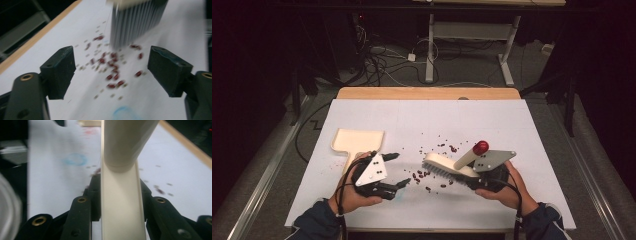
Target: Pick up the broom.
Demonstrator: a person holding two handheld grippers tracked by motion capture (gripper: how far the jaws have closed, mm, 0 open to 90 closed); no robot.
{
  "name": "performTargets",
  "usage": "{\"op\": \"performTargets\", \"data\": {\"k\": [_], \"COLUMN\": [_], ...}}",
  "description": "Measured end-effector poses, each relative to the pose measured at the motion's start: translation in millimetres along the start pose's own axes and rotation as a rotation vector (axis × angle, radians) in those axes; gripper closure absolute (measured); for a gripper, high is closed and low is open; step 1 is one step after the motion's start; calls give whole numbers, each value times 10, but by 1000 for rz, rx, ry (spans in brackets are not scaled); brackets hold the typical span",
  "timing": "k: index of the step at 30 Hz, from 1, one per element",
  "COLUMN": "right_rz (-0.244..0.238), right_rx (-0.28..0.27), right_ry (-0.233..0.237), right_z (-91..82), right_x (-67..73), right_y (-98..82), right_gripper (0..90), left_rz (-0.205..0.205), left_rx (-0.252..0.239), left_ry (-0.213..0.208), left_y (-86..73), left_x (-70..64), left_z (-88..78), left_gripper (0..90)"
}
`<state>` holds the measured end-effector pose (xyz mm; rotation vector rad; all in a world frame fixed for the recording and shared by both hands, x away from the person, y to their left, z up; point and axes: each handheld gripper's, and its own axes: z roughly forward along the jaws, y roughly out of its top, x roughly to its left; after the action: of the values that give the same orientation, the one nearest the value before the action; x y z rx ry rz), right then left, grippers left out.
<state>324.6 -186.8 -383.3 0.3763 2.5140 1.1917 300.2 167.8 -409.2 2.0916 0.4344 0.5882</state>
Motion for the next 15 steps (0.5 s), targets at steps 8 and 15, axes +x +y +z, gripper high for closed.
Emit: {"op": "performTargets", "data": {"k": [8, 15], "right_rz": [123, 241], "right_rx": [15, 128], "right_ry": [-244, -463], "right_z": [-265, -261], "right_x": [-345, -688], "right_y": [-90, -280], "right_gripper": [677, 677], "left_rz": [-56, -102], "left_rx": [100, 135], "left_ry": [177, 228], "left_y": [-494, -723], "left_x": [142, 186], "left_z": [-159, -306], "left_gripper": [201, 184]}}
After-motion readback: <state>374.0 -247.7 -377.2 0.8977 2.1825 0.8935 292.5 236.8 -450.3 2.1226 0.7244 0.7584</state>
